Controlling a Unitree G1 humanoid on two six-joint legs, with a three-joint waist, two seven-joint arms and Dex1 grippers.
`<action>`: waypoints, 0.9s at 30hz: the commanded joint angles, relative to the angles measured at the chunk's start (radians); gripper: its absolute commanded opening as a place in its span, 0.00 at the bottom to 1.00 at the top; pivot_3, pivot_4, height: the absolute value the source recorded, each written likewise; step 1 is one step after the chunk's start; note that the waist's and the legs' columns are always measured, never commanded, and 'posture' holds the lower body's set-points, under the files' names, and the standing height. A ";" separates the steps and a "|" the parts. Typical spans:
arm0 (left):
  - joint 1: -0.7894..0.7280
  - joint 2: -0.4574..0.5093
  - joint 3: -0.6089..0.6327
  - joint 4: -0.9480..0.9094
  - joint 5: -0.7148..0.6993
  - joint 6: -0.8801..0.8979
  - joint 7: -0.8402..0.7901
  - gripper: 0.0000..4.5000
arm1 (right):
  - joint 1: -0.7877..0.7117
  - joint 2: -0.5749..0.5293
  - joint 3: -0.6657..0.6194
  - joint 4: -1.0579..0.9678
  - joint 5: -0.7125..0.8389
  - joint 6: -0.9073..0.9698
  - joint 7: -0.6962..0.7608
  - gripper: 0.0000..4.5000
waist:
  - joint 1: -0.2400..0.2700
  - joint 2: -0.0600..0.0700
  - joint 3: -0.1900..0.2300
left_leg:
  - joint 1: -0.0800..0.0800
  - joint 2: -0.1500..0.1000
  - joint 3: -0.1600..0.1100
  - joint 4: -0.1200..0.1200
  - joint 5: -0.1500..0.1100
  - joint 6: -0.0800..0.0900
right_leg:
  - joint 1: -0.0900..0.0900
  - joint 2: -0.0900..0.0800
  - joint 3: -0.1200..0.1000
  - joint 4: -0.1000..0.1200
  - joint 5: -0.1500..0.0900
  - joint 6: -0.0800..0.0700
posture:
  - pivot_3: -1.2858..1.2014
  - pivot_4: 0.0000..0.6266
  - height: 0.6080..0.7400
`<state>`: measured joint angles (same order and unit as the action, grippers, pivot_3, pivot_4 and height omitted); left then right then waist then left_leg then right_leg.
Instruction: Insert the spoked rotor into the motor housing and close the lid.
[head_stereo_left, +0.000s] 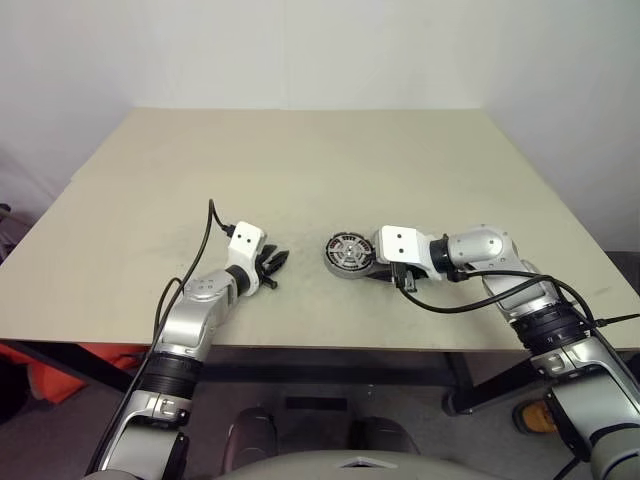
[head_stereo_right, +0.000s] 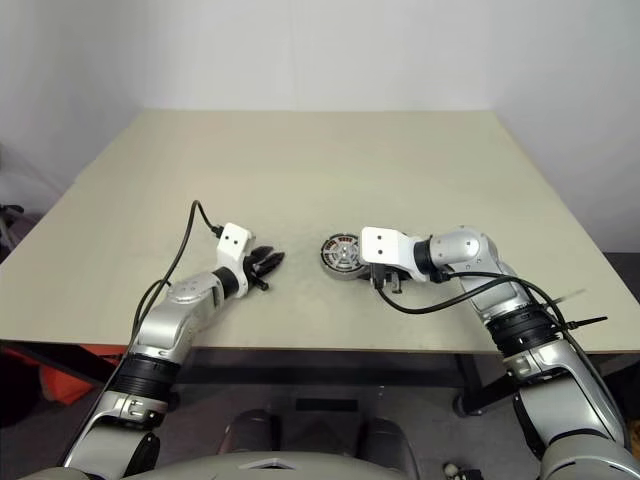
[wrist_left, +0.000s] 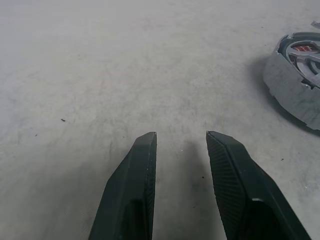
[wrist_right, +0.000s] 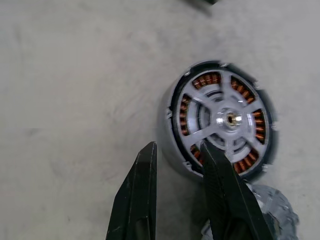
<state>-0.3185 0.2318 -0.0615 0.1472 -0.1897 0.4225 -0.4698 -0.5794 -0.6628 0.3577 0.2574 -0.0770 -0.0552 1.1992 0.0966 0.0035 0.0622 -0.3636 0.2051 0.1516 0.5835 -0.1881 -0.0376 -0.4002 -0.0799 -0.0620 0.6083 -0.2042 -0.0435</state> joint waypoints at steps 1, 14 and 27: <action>-0.009 0.001 0.014 -0.025 0.002 -0.022 0.008 0.37 | -0.045 0.009 0.009 0.030 -0.012 -0.063 0.022 0.34 | 0.000 0.000 0.000 | 0.000 0.000 0.000 0.000 0.000 0.000 | 0.000 0.000 0.000 0.000 0.000 0.000 | 0.52 0.00 1.00; 0.016 0.003 0.020 -0.049 0.000 -0.010 0.026 0.37 | -0.114 0.061 0.041 0.157 -0.057 -0.165 0.050 0.34 | -0.001 0.000 0.000 | -0.001 0.001 0.000 0.003 0.000 0.001 | 0.000 0.000 0.000 0.002 0.000 0.000 | 0.52 0.00 1.00; 0.033 -0.022 0.016 -0.055 0.002 -0.012 0.049 0.37 | -0.229 0.091 0.096 0.298 -0.136 -0.279 0.093 0.30 | -0.002 0.000 0.000 | -0.001 0.001 0.000 0.013 -0.002 0.003 | 0.000 0.000 0.000 0.009 0.000 0.000 | 0.52 0.00 1.00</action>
<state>-0.2778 0.2104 -0.0515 0.1349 -0.1878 0.4233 -0.4273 -0.7669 -0.5723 0.4527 0.5475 -0.2031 -0.3024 1.2866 0.0946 0.0035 0.0623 -0.3650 0.2063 0.1511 0.5968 -0.1900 -0.0349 -0.4004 -0.0801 -0.0621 0.6173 -0.2039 -0.0439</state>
